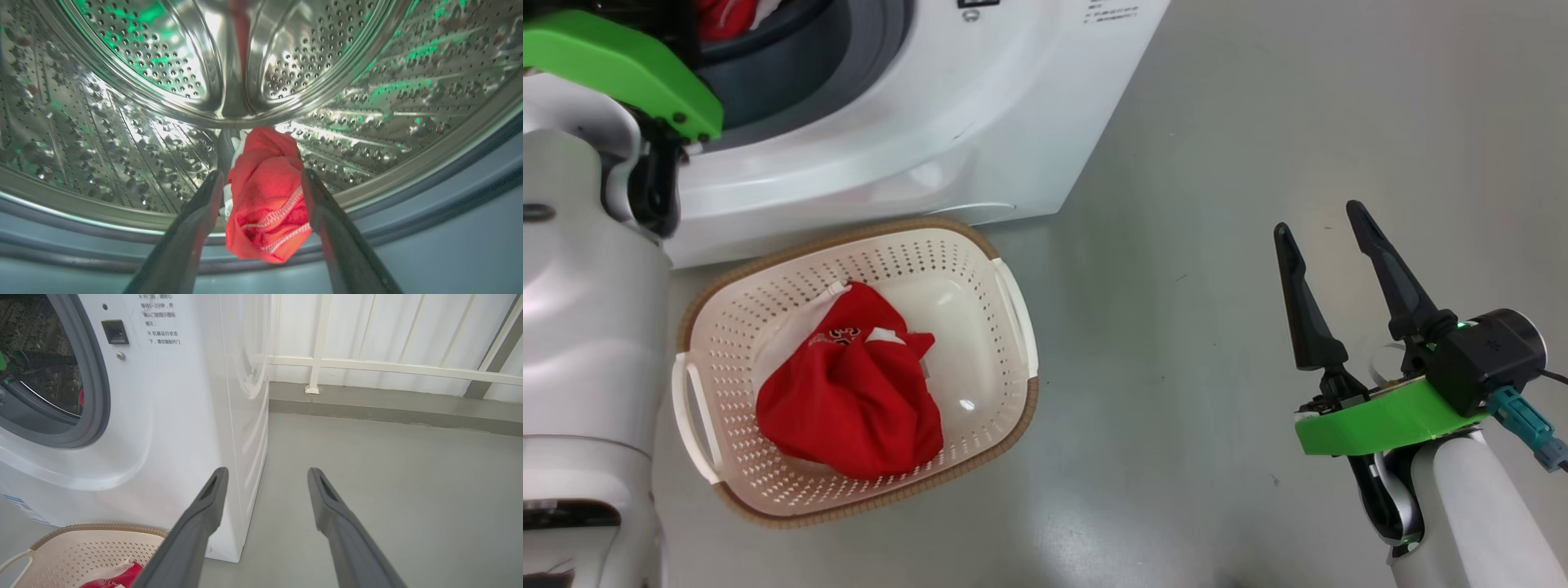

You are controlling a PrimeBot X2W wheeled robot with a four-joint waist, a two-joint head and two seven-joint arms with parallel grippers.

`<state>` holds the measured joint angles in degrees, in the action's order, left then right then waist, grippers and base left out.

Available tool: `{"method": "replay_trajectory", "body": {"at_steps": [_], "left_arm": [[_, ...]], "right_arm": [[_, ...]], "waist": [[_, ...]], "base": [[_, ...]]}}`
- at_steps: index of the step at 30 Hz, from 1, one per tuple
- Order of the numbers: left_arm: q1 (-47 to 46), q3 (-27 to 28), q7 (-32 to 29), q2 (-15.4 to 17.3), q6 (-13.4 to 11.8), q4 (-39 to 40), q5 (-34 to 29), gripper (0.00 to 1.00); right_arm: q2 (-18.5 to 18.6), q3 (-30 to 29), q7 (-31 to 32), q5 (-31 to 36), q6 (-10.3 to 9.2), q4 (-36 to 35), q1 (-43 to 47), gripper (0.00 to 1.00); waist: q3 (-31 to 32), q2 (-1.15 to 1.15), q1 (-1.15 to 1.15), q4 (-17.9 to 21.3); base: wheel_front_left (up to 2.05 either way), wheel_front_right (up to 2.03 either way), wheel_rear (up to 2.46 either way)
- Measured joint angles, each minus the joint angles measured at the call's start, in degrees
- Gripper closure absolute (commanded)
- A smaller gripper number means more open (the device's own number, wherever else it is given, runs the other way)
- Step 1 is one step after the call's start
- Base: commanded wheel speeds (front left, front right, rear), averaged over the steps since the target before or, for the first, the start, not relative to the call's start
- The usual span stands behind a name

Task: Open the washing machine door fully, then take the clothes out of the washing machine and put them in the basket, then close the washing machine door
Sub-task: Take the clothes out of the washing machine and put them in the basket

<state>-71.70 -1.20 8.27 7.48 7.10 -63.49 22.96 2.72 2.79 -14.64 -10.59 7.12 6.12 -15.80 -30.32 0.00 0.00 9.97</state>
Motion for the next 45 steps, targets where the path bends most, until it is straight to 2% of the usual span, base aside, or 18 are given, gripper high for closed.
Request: {"method": "replay_trajectory", "body": {"at_steps": [7,14,26,33,35,36,45], "left_arm": [[-1.5,-3.3,-4.9,1.4,0.0,-5.3,0.3,0.0],[-1.7,-5.0,-7.9,1.4,0.1,-8.1,0.8,0.0],[-1.7,-6.1,-8.1,4.0,0.0,-9.8,1.9,0.0],[-2.7,-6.8,-6.6,4.7,-1.6,-10.3,1.8,0.0],[-2.7,-7.3,-6.1,4.9,-2.3,-10.5,1.6,0.64],[-2.7,-7.7,-6.0,5.1,-2.7,-10.5,1.3,1.0],[-3.9,-8.3,-1.7,5.5,-3.6,-10.7,1.0,1.0]], "right_arm": [[0.0,0.6,0.0,0.0,0.0,0.0,0.0,0.0],[0.0,1.6,0.0,-0.4,0.0,0.0,0.0,0.0],[0.0,3.3,0.0,-1.0,0.0,0.0,0.0,0.0],[0.0,3.7,0.0,-2.1,0.0,0.0,0.0,0.0],[0.0,3.8,0.0,-2.6,0.0,0.0,0.0,0.0],[0.0,3.9,0.0,-2.6,0.0,0.0,0.0,0.0],[0.0,4.0,0.0,-3.0,0.0,-0.1,0.0,0.0]], "waist": [[0.3,0.0,0.0,1.1],[0.1,0.0,0.0,2.2],[0.0,0.0,0.0,5.1],[-0.7,0.0,0.0,6.5],[-0.9,0.0,0.0,6.7],[-1.1,0.0,0.0,6.8],[-1.8,0.0,0.0,5.8]], "base": [[0.0,0.0,0.0],[0.0,0.0,0.0],[0.0,0.0,0.0],[0.0,0.0,0.0],[0.0,0.0,0.0],[0.0,0.0,0.0],[0.0,0.0,0.0]]}}
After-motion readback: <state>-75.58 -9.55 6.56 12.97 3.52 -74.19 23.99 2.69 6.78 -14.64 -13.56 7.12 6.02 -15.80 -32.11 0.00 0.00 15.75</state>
